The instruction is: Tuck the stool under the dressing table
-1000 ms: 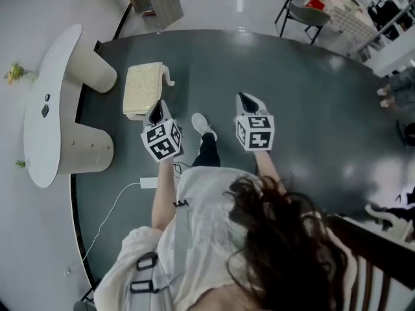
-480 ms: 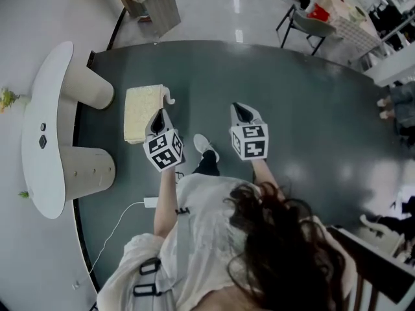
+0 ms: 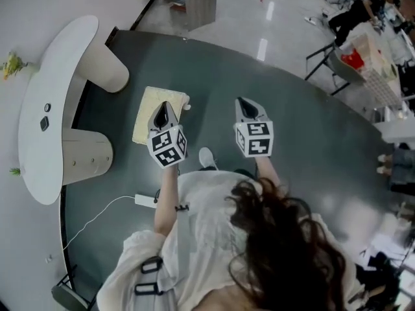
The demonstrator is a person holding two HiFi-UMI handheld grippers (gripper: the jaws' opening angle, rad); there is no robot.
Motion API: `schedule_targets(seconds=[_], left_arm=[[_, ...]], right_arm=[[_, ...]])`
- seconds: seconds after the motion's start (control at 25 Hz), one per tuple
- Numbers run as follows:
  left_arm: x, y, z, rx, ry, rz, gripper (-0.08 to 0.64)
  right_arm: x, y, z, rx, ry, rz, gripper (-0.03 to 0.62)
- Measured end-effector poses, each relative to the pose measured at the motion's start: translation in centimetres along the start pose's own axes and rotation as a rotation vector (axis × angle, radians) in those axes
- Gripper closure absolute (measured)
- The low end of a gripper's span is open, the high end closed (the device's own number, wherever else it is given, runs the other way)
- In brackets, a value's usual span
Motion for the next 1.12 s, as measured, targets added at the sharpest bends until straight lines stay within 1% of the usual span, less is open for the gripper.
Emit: schedule_targets(seconds=[0.16,0.28,0.36,0.48,0.6,0.72,0.84,0.96,1.04,1.12], left_arm=[[3.1,-0.7,1.6,-0.044,0.055,0.083,0.557],[5.3,-0.4,2.3,-0.072,0.1,0.17,0.557],[6.7,0.1,2.4,-0.097,0.146,0.25,0.557],[8.4,1.0,2.6,-0.153,0.237,0.393,0.557],[10.2,1.6,3.3,-0.222,0.299,0.526,0.557],[11.9,2.2,3.1,-0.28,0.363,0.662,0.557],[11.1,2.3,2.6,-0.337,0.434,0.797,0.557],[8.9,2.0,2.7,-0.381,0.462,0.917,0.557],[7.9,2.3,3.0,-0.408,0.475,0.992,0.557],[7.1,2.7,2.7,-0.426,0.495,1.054,0.557]], right_arm=[[1.6,-4.8,4.3,-0.042,0.053,0.079,0.589],[3.0,-8.1,7.0,-0.067,0.103,0.162,0.589],[4.1,-10.4,8.5,-0.072,0.145,0.239,0.59],[6.3,-14.3,10.6,-0.087,0.23,0.38,0.589],[9.5,-18.0,12.5,-0.097,0.319,0.517,0.589],[12.9,-20.5,13.6,-0.102,0.389,0.652,0.589],[14.6,-21.9,14.3,-0.102,0.478,0.803,0.589],[15.3,-22.8,15.4,-0.129,0.578,0.951,0.591],[15.9,-23.1,16.0,-0.142,0.606,1.029,0.591],[16.2,-23.4,15.9,-0.146,0.617,1.081,0.59]])
Point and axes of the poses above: the fingertips, and each gripper's own axes: y backward along the fingers, x to its left, z out of its top, the point moved 2 cm from there along y, backward along the fingers, and after that the axes turned 10 degrees about y, right-handed, at the moved point
